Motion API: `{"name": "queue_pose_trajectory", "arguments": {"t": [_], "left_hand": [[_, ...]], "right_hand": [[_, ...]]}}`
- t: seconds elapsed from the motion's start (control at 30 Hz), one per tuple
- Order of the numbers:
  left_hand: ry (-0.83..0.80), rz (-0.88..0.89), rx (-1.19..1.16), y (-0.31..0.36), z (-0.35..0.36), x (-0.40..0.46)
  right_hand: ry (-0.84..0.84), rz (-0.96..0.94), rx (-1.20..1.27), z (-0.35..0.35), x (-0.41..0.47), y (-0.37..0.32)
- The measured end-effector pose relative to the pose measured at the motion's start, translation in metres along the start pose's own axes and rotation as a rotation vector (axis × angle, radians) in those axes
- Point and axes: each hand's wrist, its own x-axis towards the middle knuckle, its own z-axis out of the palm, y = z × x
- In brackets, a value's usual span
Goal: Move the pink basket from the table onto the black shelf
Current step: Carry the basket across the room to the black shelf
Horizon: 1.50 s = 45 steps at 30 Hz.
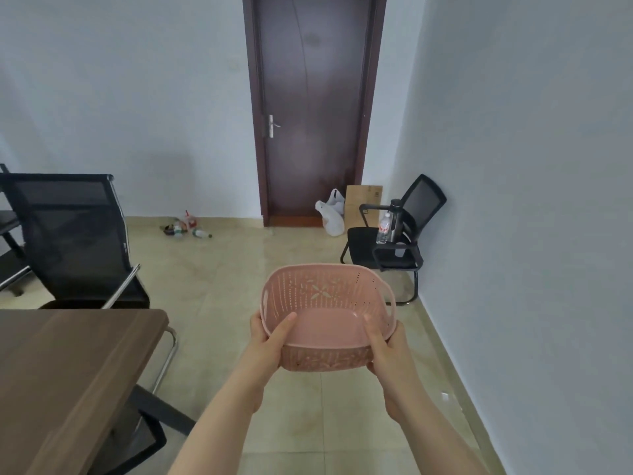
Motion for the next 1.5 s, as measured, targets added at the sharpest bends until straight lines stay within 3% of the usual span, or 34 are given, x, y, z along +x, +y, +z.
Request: {"name": "queue_pose_trajectory", "arguments": {"t": [0.33,0.73,1.13,1.5], "left_hand": [[0.142,0.003,-0.060,0.047,0.052,0.169],[0.232,0.012,-0.080,0.085,0.049,0.349],[0.269,-0.015,-0.092,0.140,-0.003,0.582],[0.378,-0.015,-0.148,0.192,-0.038,0.741]], "right_hand": [[-0.136,-0.018,0.005,0.020,0.201,-0.043],[-0.200,-0.017,-0.047,0.085,0.386,-0.067],[-0.254,0.012,-0.048,0.213,0.596,-0.089],[-0.351,0.036,-0.088,0.320,0.766,-0.104]]}}
